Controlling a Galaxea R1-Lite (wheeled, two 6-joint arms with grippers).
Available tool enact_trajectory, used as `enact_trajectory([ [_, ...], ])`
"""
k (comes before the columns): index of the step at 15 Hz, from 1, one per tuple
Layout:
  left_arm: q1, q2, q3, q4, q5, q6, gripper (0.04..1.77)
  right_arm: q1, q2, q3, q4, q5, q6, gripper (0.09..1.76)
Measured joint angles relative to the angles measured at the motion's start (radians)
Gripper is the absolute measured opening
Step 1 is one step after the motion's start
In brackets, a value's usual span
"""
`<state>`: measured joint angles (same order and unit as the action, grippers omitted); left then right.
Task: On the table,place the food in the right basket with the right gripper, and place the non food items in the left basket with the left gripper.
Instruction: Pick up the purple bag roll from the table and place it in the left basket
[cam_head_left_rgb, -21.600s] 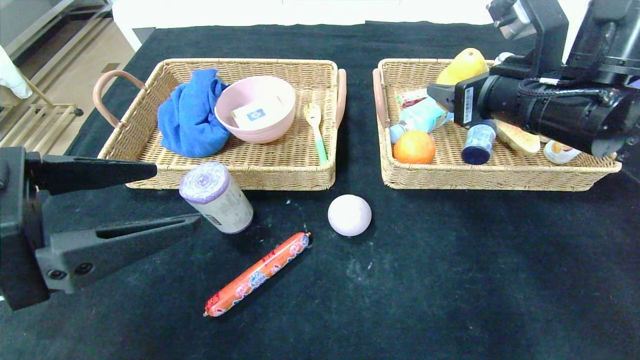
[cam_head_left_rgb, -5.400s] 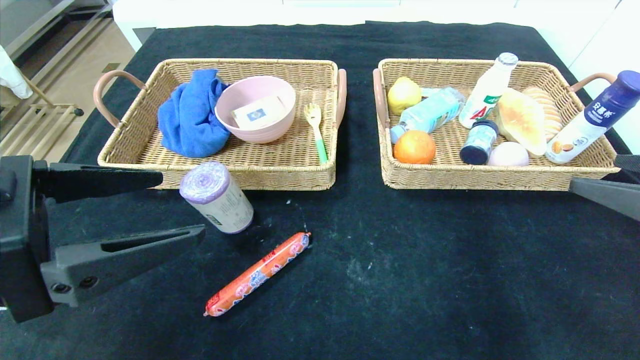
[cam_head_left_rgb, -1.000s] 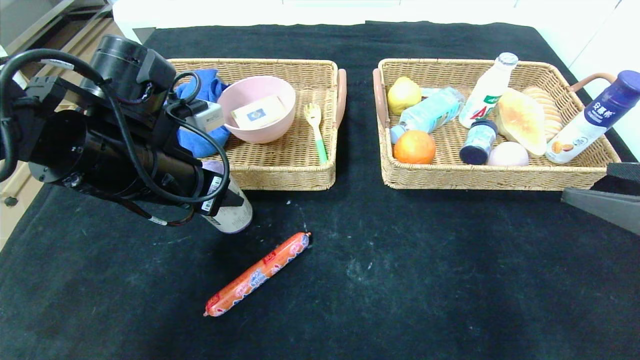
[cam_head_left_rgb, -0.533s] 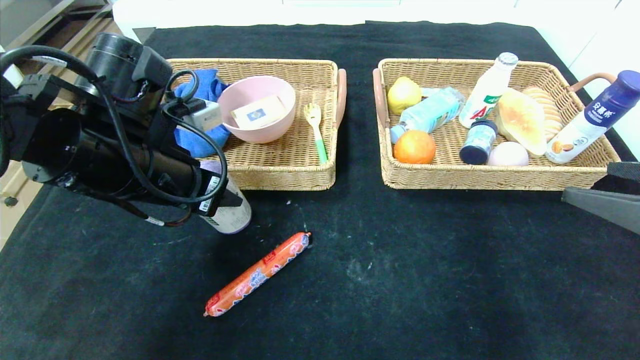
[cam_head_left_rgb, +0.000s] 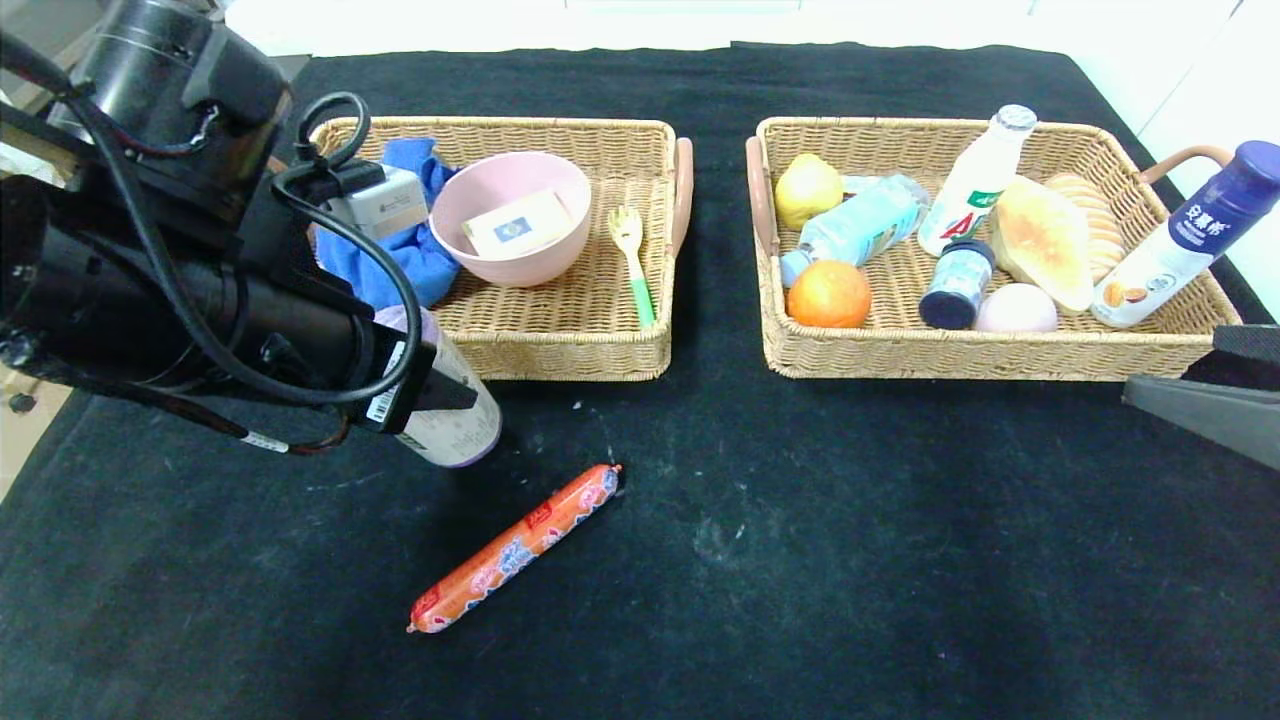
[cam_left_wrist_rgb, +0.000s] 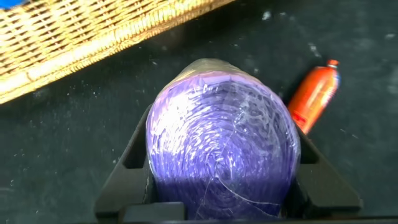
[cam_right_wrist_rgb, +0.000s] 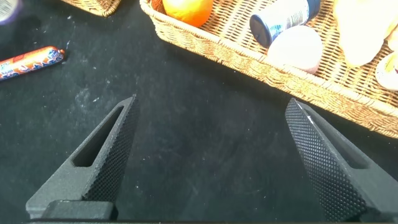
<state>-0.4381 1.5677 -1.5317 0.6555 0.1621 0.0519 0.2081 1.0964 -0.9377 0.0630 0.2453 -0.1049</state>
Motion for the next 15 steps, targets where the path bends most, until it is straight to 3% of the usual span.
enact_trajectory([
  [5,-0.023,-0.032,-0.065,0.054,0.004,0.010,0.96,-0.001,0.000,-0.001,-0.001,-0.001,0.000,1.71],
  [15,-0.023,-0.003,-0.242,0.047,0.002,0.014,0.96,-0.010,0.003,-0.004,-0.010,-0.005,-0.007,1.71],
])
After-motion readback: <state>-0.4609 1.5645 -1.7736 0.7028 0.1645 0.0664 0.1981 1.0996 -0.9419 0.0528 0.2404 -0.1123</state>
